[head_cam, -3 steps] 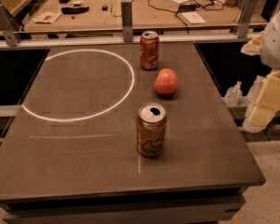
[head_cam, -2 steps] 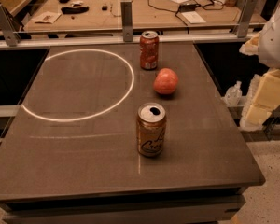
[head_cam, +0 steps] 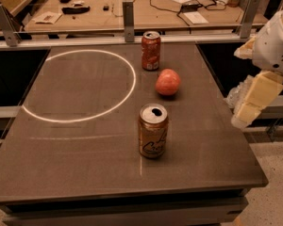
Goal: Pick apple
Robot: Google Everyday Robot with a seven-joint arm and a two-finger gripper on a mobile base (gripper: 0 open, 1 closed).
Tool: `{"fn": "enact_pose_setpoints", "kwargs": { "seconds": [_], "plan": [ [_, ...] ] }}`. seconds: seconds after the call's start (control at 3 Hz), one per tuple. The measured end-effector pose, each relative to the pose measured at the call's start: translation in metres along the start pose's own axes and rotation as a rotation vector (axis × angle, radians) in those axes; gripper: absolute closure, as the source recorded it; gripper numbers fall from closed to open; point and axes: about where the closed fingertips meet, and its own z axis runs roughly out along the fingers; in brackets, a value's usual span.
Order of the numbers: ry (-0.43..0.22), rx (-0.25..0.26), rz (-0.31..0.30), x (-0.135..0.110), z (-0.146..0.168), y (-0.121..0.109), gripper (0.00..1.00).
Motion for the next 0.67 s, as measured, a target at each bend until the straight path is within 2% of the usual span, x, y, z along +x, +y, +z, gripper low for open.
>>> {"fn": "enact_pose_setpoints", "kwargs": {
  "seconds": [0.33,0.67],
  "plan": [
    [-0.088,-0.03,0.041,0.0,0.023,-0.011,0.0],
    [-0.137,-0.039,0.083,-0.004,0.045,-0.027,0.0]
  ]
}}
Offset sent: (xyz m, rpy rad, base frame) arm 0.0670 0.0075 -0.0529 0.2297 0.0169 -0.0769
